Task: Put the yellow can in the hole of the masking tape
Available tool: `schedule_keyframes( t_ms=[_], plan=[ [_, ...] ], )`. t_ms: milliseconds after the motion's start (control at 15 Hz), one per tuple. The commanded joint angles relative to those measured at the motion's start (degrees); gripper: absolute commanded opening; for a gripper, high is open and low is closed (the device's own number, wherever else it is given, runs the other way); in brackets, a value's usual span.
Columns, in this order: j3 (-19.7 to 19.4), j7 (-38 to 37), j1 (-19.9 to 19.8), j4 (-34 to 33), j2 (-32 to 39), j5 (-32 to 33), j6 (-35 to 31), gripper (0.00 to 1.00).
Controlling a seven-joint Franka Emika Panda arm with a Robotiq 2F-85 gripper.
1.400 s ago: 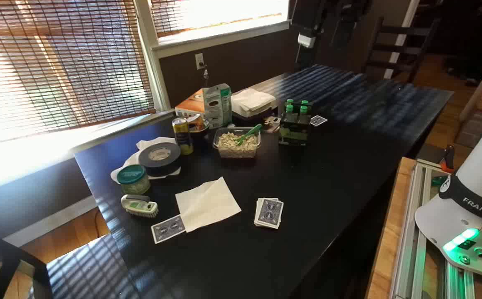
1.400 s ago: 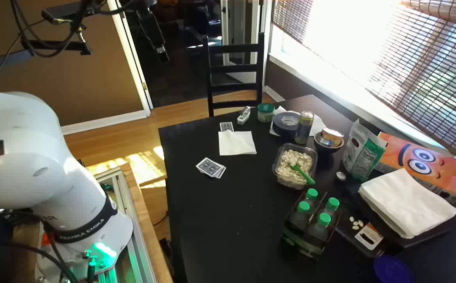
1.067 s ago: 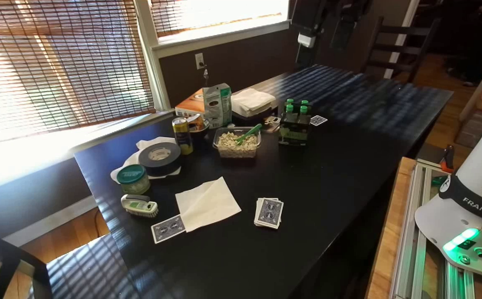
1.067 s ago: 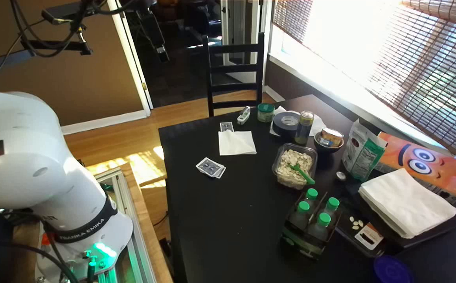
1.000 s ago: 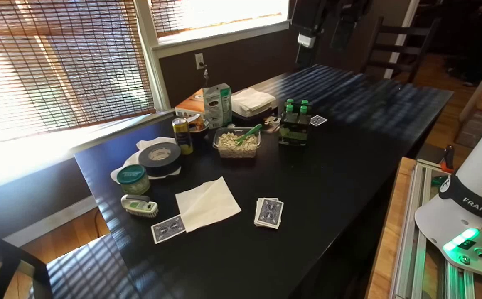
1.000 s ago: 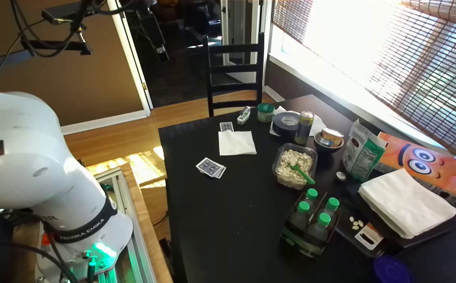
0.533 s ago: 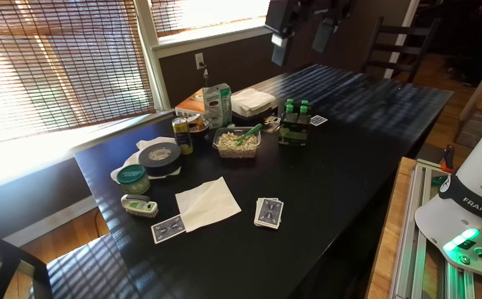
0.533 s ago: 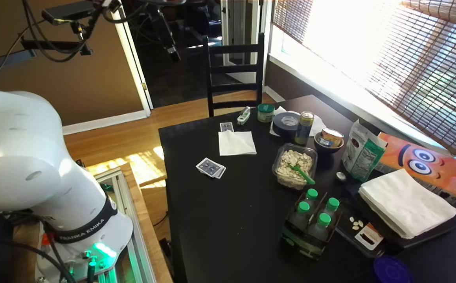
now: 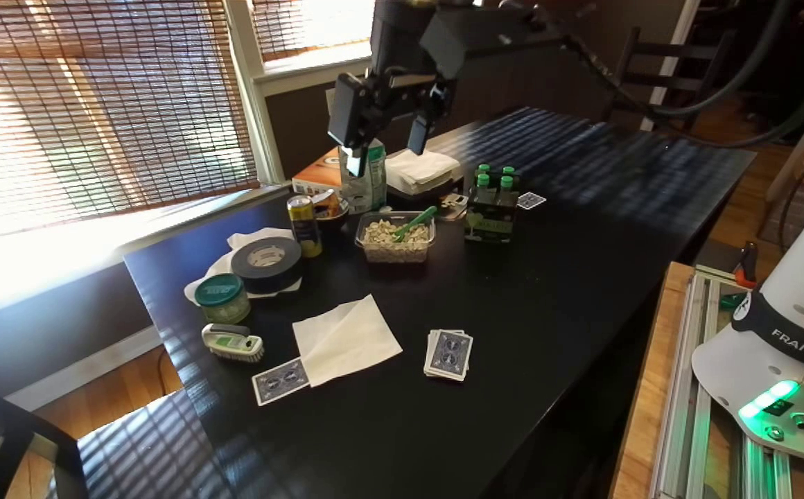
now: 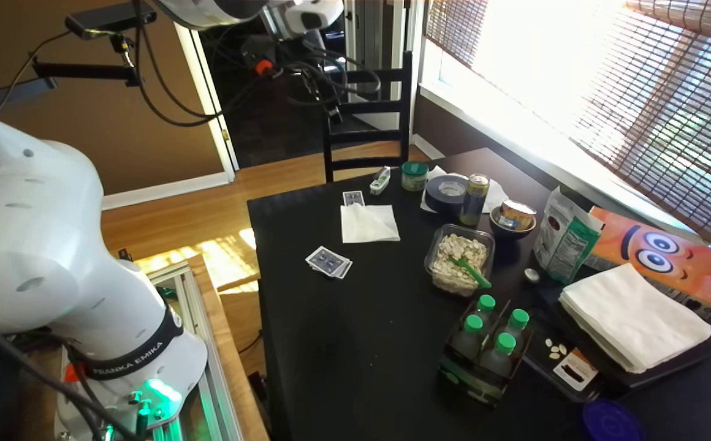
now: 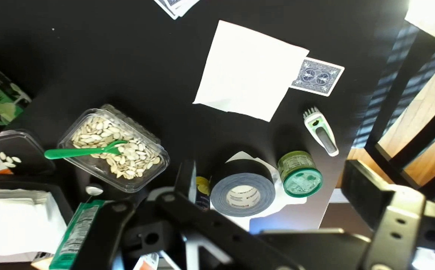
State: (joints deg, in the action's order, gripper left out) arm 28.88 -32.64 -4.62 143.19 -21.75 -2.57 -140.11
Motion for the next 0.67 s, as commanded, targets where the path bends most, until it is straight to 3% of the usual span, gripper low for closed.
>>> schedule_keyframes(
  t_ms=[0, 67, 133, 200, 267, 600],
  plan=[
    [1.6, -2.2, -6.4, -10.0, 14.7, 6.0, -0.2, 1.00],
    [-3.3, -4.1, -2.5, -12.3, 17.8, 8.9, 1.3, 1.00],
    [-5.1, -3.2, -0.9, -13.9, 19.0, 8.5, 2.5, 1.00],
    [-7.3, -1.9, 1.6, -8.1, 13.6, 7.0, -0.3, 1.00],
    [-8.9, -1.6, 2.3, -10.1, 16.1, 7.2, 0.1, 1.00],
    [-10.0, -1.5, 3.6, -13.0, 19.1, 7.0, 1.1, 1.00]
  ],
)
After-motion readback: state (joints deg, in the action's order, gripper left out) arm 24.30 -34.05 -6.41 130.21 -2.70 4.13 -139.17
